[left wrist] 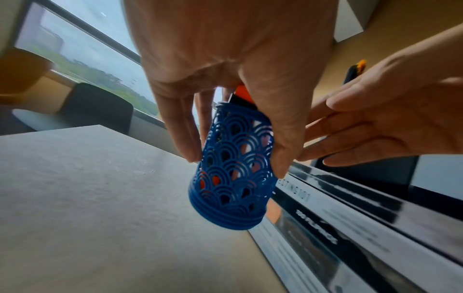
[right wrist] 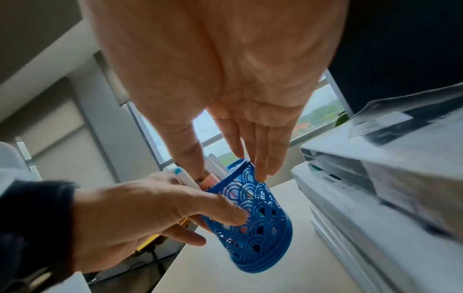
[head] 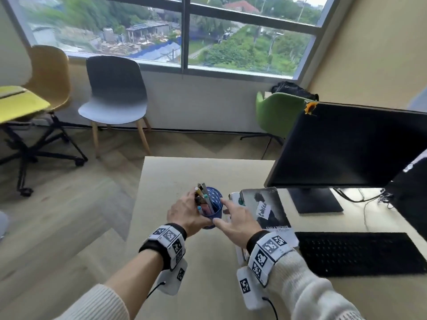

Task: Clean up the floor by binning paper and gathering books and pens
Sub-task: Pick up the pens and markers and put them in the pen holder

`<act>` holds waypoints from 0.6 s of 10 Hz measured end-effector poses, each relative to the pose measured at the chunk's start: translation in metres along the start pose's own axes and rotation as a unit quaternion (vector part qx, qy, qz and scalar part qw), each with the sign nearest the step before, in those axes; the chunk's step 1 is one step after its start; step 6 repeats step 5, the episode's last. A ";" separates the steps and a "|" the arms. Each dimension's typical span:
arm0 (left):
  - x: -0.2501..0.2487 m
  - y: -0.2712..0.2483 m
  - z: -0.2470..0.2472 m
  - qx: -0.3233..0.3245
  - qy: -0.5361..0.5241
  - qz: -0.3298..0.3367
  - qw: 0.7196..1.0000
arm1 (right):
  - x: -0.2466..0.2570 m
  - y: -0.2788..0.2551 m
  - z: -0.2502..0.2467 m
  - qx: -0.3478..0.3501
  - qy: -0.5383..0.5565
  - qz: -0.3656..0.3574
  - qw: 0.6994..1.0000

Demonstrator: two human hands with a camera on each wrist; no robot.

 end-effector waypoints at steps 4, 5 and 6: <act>-0.048 0.037 0.045 -0.066 0.038 -0.212 0.974 | -0.077 0.030 -0.032 0.057 0.117 -0.110 0.985; -0.049 0.038 0.042 -0.067 0.020 -0.221 0.973 | -0.095 0.022 -0.045 0.022 0.176 -0.114 0.978; -0.049 0.038 0.042 -0.067 0.020 -0.221 0.973 | -0.095 0.022 -0.045 0.022 0.176 -0.114 0.978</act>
Point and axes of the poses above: each hand's wrist, its own y-axis towards the middle knuckle, its own z-axis out of the palm, x = y × z, the point moved 1 cm from there along y, towards the middle knuckle
